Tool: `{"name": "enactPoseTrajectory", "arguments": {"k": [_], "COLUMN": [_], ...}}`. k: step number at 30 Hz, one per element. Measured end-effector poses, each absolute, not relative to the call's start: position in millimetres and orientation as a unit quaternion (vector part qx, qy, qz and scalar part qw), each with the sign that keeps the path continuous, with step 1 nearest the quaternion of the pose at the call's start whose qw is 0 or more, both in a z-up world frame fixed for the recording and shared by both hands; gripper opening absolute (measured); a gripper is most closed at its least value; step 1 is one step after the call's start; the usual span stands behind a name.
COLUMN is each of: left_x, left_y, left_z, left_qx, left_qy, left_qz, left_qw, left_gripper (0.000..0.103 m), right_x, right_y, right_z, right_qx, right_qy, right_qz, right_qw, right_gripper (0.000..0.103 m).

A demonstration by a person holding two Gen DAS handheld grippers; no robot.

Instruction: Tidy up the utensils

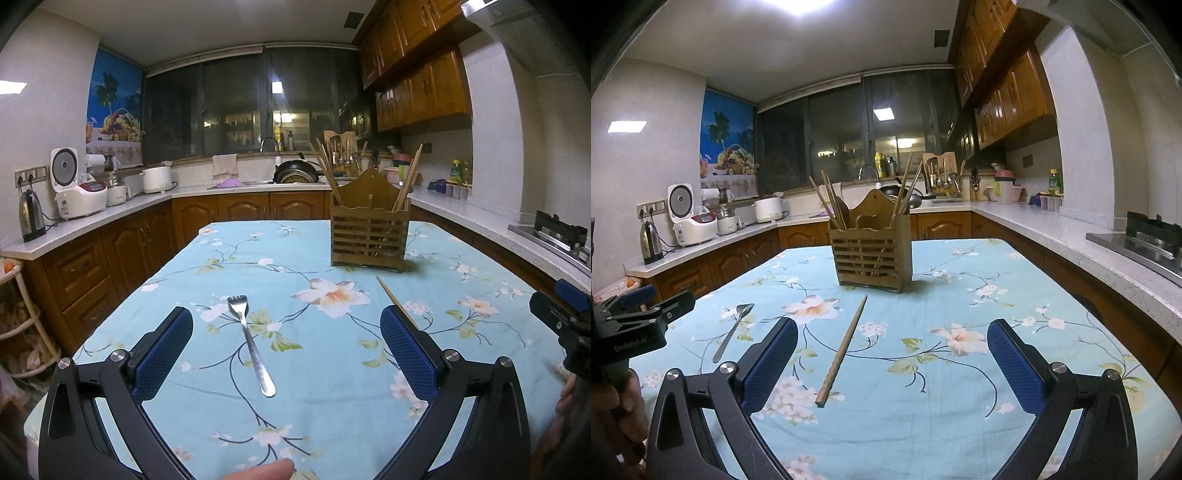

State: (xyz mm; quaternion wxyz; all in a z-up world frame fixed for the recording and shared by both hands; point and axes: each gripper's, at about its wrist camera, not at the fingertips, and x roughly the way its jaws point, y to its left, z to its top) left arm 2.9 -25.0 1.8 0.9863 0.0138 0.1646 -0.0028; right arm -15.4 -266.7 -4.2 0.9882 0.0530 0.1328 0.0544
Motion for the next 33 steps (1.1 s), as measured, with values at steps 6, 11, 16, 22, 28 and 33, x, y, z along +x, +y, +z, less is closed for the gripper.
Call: {"name": "enactPoseTrajectory", "arguments": {"k": [6,11,16,22,28,33], "left_x": [2,2,2,1,1,0], "left_y": [-25,-25,-25,-26,-25,-26], "left_z": [2,2,2,4,5,5], "left_qx": [0.014,0.013,0.014,0.015,0.016,0.016], "left_qy": [0.164,0.164,0.162,0.162,0.161,0.161], "left_qz": [-0.001,-0.001,0.001,0.001,0.004,0.003], "left_qw": [0.986,0.986,0.987,0.987,0.987,0.987], "left_gripper": [0.103,0.103,0.103,0.103,0.103,0.103], "right_x": [-16,-16,-17,-17,-16,-16], "right_y": [-266,-265,-265,-263,-263,-264], "right_z": [-3,-1,1,5,5,6], "right_qx": [0.052,0.052,0.052,0.051,0.051,0.051], "right_qy": [0.132,0.131,0.129,0.128,0.13,0.13], "right_qz": [0.055,0.055,0.057,0.058,0.057,0.057], "right_qw": [0.988,0.988,0.989,0.989,0.988,0.988], "right_gripper": [0.103,0.103,0.103,0.103,0.103,0.103]}}
